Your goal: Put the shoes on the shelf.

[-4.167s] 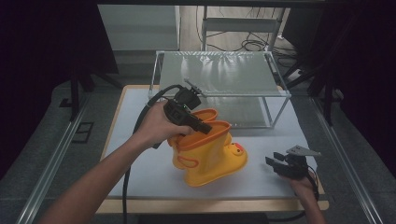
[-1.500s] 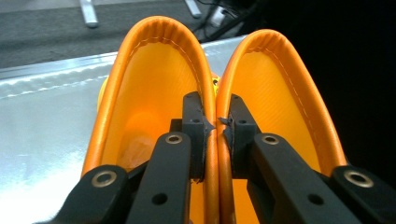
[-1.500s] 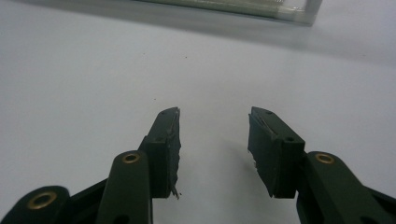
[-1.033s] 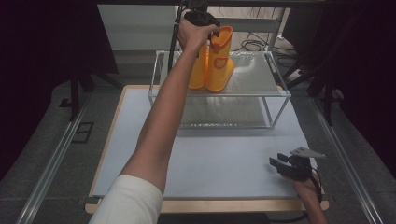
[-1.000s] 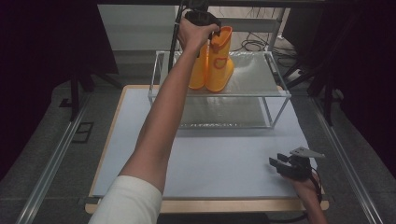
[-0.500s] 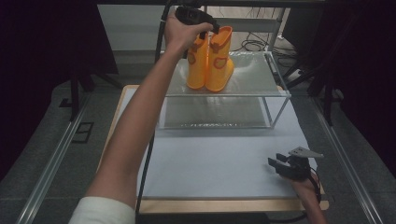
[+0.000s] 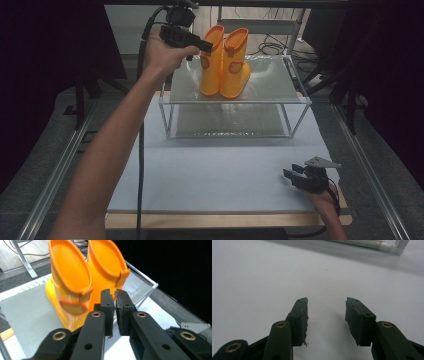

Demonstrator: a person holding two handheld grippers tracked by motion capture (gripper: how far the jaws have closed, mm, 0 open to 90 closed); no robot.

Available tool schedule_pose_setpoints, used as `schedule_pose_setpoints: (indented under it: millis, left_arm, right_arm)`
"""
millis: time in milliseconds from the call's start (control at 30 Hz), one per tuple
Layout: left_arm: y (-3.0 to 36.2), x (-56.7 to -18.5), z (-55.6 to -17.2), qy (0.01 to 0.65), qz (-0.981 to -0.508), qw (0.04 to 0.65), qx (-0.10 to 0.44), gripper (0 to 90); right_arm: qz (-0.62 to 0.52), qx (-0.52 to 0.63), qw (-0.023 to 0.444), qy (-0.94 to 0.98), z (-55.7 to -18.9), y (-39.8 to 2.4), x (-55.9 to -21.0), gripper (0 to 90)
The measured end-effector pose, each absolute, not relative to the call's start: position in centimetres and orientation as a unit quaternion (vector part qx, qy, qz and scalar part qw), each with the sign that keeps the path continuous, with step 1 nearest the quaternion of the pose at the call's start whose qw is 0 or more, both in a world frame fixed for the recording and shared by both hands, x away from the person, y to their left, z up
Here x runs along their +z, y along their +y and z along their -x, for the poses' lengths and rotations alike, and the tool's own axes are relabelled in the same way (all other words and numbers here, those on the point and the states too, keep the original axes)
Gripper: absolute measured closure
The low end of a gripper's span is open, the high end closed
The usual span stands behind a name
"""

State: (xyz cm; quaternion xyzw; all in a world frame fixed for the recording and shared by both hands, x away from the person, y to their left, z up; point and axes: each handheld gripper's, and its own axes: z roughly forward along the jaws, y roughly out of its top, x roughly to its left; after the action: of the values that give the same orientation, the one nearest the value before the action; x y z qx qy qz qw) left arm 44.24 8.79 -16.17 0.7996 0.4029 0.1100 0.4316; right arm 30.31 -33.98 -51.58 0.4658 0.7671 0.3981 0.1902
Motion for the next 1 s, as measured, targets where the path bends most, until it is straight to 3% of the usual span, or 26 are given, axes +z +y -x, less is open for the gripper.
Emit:
schedule_pose_setpoints:
  millis: [567, 1000]
  left_arm:
    - [11.4, -20.2, -42.6, 0.401, -0.808, 0.423, 0.087, 89.5]
    - [11.5, -25.2, -44.7, 0.430, -0.814, 0.385, 0.076, 89.4]
  right_arm:
    - [-0.463, 0.397, 0.191, 0.769, -30.3, -33.8, -51.6, 53.2]
    - [-0.466, 0.395, 0.190, 0.769, -30.3, -33.8, -51.7, 53.2]
